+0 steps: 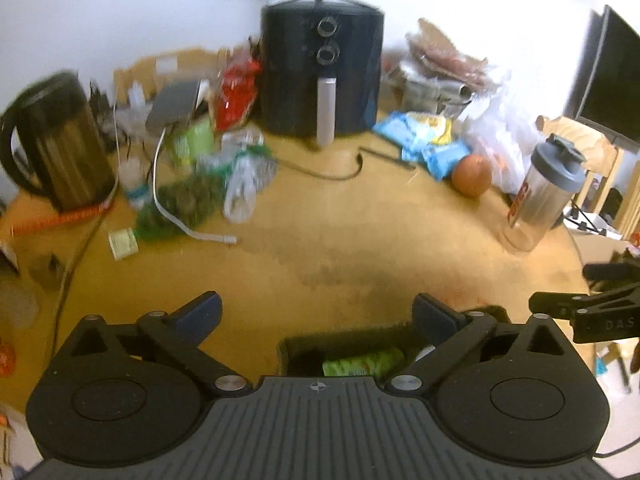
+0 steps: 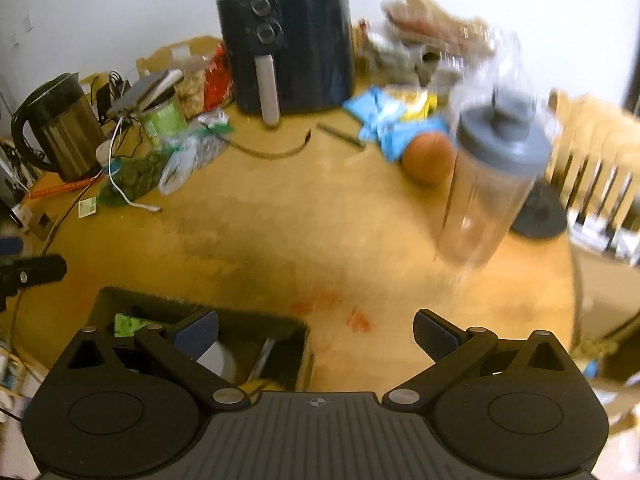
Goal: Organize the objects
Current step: 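Lower the tape measure into the box and open the right tool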
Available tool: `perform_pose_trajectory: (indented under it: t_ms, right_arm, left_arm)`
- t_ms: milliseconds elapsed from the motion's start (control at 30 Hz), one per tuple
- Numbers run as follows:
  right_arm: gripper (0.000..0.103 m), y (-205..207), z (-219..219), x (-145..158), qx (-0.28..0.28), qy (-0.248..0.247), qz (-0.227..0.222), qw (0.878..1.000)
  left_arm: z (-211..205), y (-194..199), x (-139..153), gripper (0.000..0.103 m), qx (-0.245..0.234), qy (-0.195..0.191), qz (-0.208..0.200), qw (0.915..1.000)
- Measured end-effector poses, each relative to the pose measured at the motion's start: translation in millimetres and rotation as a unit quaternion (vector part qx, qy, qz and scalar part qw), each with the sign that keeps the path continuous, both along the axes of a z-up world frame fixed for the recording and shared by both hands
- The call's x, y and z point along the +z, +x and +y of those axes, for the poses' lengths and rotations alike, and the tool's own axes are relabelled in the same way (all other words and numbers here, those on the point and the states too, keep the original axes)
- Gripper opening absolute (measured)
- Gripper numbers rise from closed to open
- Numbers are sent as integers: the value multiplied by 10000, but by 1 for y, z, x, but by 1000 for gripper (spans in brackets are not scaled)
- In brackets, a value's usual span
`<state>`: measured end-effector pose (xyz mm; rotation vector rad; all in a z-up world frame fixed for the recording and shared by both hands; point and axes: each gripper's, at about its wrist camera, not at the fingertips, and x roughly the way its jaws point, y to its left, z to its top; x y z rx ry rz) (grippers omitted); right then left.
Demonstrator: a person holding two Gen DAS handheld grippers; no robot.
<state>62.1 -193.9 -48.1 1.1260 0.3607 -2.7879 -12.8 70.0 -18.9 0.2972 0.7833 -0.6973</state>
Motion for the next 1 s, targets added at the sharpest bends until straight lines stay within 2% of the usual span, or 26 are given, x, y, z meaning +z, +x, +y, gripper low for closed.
perform_pose_trajectory:
  t_ms: [133, 300, 433, 600, 700, 833, 1000]
  right_arm:
    - [103, 4, -13, 7, -10, 608, 523, 9968]
    - [103, 4, -24, 8, -90, 1210, 826, 9892]
    - [103, 6, -27, 12, -165, 1130, 1004, 9884]
    - [103, 6, -37, 14, -458, 1466, 1258, 9801]
    - [103, 5, -40, 16, -647, 1392, 1237, 9804]
    - [103, 4, -38, 22, -986, 902, 1116, 9847]
    - [103, 1, -35, 26, -1432, 498, 869, 9846]
  left_arm:
    - [-5, 0, 6, 103, -99, 115, -285, 9995]
    - [-14, -5, 10, 103, -291, 637, -907, 9934]
    - [-14, -5, 19, 103, -296, 526, -1005, 9931]
    - [-16, 1, 26, 103, -256, 451, -1008, 9936]
    - [-17, 5, 28, 103, -343, 448, -843, 9948]
    - [-19, 9, 28, 103, -392, 549, -581, 9960]
    - [-14, 11, 28, 103, -447, 399, -452, 9972]
